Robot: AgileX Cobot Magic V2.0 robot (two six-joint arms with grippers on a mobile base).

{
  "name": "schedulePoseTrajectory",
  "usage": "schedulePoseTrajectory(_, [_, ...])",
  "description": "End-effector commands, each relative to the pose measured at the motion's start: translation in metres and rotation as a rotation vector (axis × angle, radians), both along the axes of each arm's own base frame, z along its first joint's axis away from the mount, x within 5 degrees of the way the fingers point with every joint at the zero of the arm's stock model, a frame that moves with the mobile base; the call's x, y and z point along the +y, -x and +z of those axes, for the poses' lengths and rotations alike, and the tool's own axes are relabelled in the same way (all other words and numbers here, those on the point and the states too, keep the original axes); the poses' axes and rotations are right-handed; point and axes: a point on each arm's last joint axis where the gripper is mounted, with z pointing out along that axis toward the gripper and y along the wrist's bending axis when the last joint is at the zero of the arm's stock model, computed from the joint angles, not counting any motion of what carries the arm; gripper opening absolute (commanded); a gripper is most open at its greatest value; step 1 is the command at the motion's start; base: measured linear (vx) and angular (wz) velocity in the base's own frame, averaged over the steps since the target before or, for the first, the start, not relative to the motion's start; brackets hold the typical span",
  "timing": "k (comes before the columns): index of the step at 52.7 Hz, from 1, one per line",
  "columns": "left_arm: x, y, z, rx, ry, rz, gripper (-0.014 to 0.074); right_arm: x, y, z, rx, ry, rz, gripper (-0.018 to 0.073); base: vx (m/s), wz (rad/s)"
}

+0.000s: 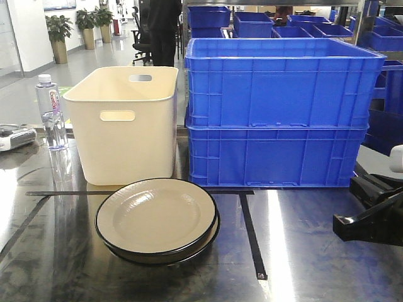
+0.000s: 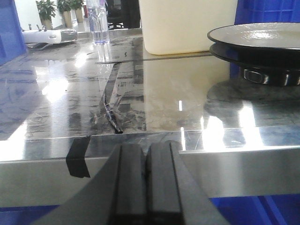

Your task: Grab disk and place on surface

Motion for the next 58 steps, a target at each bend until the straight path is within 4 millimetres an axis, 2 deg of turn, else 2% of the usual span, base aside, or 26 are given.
schedulePoseTrajectory(1, [0.001, 0.000, 0.004, -0.087, 0.002, 0.007, -0.0001, -0.001, 0.004, 0.015, -0.056, 0.003, 0.012, -0.0009, 0.00, 0.00])
schedulePoseTrajectory(17, [0.001, 0.000, 0.004, -0.087, 0.002, 0.007, -0.0001, 0.000, 0.004, 0.015, -0.057, 0.001, 0.020, -0.0009, 0.00, 0.00])
schedulePoseTrajectory(32, [0.001, 0.000, 0.004, -0.087, 0.002, 0.007, -0.0001, 0.009, 0.011, 0.023, -0.090, -0.117, 0.128, -0.0009, 0.00, 0.00])
schedulePoseTrajectory(39, [0.001, 0.000, 0.004, -0.087, 0.002, 0.007, -0.0001, 0.008, 0.026, 0.033, -0.126, -0.138, 0.168, -0.0009, 0.00, 0.00])
schedulePoseTrajectory(45, [0.001, 0.000, 0.004, -0.087, 0.002, 0.007, -0.0001, -0.002, 0.039, 0.032, -0.112, -0.114, 0.147, -0.0009, 0.00, 0.00])
schedulePoseTrajectory(50, [0.001, 0.000, 0.004, -0.087, 0.002, 0.007, -0.0001, -0.018, 0.051, 0.021, -0.047, -0.143, 0.063, -0.0009, 0.00, 0.00])
schedulePoseTrajectory(54, [0.001, 0.000, 0.004, -0.087, 0.002, 0.007, -0.0001, -0.031, 0.068, 0.010, -0.050, -0.142, -0.005, -0.0009, 0.00, 0.00])
schedulePoseTrajectory(58, [0.001, 0.000, 0.004, -0.087, 0.002, 0.007, -0.0001, -0.041, 0.091, -0.009, -0.099, -0.103, -0.041, -0.0009, 0.00, 0.00])
